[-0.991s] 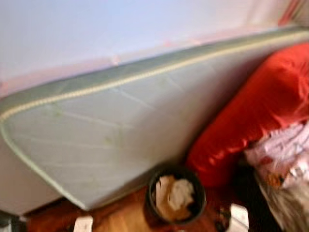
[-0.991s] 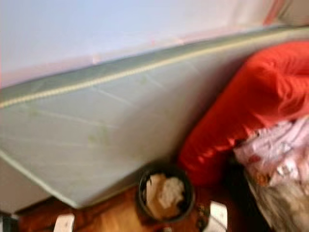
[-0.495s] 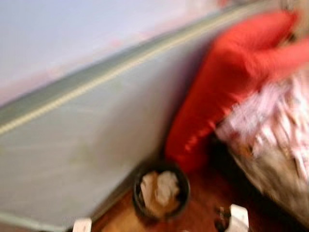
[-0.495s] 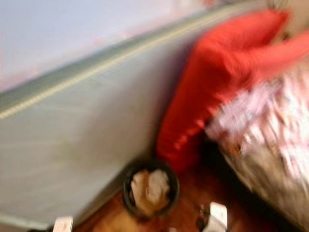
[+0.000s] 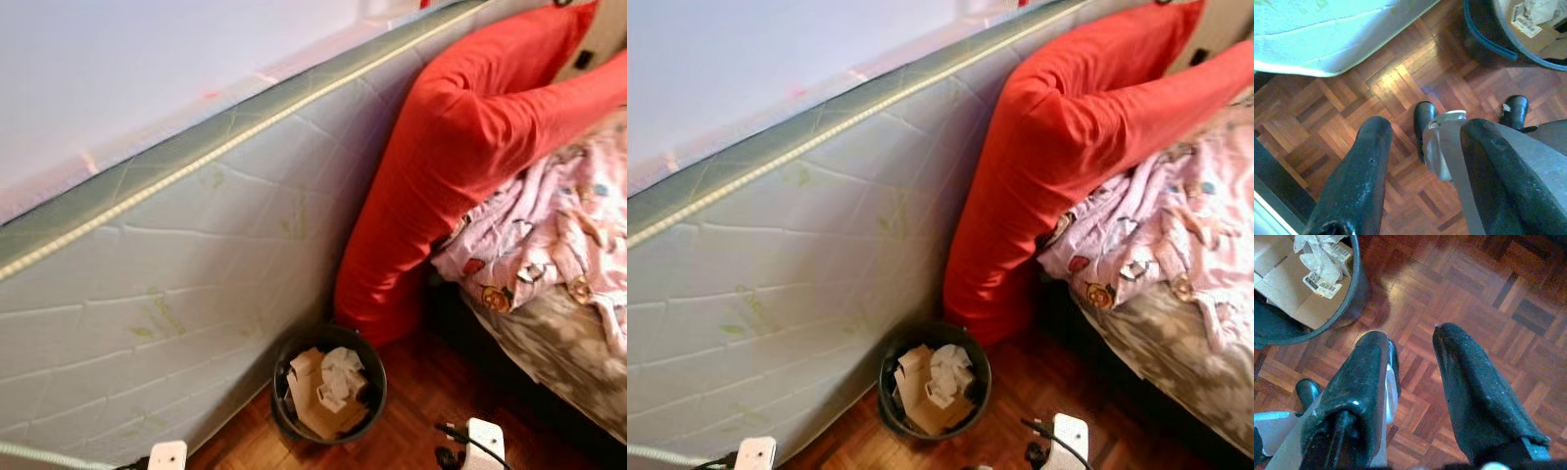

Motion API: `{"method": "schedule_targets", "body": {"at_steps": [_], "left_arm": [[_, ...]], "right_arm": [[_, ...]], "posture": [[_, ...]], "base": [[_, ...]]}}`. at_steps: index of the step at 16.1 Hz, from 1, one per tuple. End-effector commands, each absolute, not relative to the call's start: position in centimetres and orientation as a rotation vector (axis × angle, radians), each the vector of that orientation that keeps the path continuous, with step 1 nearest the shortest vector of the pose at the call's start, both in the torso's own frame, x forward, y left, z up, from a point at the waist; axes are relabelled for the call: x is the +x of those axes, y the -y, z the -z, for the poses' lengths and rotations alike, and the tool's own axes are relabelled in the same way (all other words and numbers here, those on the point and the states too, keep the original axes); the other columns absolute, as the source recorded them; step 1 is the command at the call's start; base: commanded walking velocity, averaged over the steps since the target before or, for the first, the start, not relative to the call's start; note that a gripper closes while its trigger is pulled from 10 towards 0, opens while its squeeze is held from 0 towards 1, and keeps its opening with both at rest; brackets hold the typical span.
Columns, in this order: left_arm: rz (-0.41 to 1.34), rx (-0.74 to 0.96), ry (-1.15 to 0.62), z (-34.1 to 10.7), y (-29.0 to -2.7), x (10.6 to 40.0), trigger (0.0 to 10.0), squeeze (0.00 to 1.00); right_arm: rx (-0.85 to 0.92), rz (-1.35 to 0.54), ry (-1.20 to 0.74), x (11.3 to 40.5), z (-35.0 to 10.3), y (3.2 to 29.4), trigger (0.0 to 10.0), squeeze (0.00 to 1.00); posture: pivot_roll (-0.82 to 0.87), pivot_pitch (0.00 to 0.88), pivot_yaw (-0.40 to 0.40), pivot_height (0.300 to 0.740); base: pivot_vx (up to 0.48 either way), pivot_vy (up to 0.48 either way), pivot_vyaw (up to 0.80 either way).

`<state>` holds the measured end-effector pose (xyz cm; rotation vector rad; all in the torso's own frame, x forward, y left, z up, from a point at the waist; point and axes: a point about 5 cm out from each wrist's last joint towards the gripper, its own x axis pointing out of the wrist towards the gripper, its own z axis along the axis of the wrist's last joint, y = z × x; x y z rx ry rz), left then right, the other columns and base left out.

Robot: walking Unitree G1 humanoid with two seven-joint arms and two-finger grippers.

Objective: Clean up the room

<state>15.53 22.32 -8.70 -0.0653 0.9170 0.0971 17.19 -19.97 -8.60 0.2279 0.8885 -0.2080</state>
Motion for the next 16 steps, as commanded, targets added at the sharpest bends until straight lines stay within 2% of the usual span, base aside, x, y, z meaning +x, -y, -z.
{"method": "schedule_targets", "body": {"at_steps": [1, 8, 14, 16], "left_arm": [[0.064, 0.069, -0.799, 4.51, -18.26, 25.03, 10.0, 0.0], [0.067, 0.068, -0.8, 4.48, -18.22, 25.08, 10.0, 0.0], [0.072, 0.069, -0.804, 4.57, -18.21, 24.96, 10.0, 0.0], [0.075, 0.07, -0.805, 4.63, -18.19, 24.87, 10.0, 0.0]], "right_arm": [[0.284, 0.235, -0.858, 21.87, 6.13, 21.51, 10.0, 0.0], [0.285, 0.238, -0.855, 21.95, 6.08, 21.54, 10.0, 0.0], [0.281, 0.232, -0.859, 21.84, 6.16, 21.49, 10.0, 0.0], [0.284, 0.235, -0.856, 21.76, 6.2, 21.5, 10.0, 0.0]], "posture": [[0.01, 0.0, -0.009, 0.74], [0.01, 0.0, -0.01, 0.74], [0.01, 0.0, -0.003, 0.74], [0.01, 0.0, -0.005, 0.74]], "base": [[0.0, -0.431, 0.0], [0.0, -0.428, 0.0], [0.0, -0.399, -0.74], [0.0, -0.394, 0.0]]}}
